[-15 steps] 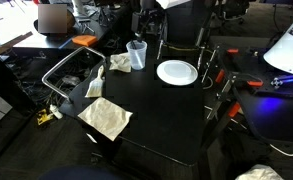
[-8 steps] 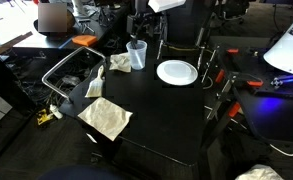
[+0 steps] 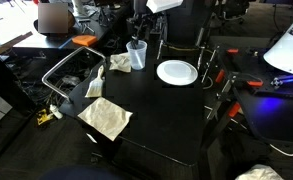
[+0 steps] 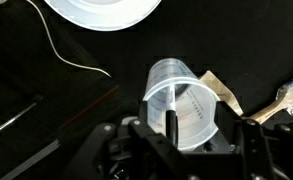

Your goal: Take the pen out of the cup and set it on the table

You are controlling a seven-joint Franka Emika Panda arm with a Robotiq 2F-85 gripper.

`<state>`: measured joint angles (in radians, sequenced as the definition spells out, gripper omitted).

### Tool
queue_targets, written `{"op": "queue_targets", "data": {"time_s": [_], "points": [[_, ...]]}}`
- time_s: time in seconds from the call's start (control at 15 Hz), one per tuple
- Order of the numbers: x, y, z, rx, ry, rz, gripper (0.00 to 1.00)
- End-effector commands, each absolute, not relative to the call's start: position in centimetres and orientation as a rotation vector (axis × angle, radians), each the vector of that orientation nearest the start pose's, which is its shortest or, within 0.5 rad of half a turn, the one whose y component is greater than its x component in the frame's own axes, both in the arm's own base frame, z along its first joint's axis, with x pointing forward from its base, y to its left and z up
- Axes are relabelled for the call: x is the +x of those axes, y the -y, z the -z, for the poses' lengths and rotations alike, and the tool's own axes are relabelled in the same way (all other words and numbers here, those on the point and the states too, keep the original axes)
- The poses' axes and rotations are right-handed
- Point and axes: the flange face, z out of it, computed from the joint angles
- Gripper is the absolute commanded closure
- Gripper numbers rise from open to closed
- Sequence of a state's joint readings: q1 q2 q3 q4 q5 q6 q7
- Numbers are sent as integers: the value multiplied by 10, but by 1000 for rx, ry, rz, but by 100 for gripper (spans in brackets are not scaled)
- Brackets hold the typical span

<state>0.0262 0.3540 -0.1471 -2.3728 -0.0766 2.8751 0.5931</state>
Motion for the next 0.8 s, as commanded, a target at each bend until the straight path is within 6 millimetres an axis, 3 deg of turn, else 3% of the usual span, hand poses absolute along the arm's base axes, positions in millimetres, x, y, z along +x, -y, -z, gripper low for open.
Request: {"op": "queue_targets", "data": {"time_s": [0.0, 0.73], "points": [[527, 62, -192, -3011, -945, 297, 46], [541, 71, -174, -3006, -976, 271, 59]]}}
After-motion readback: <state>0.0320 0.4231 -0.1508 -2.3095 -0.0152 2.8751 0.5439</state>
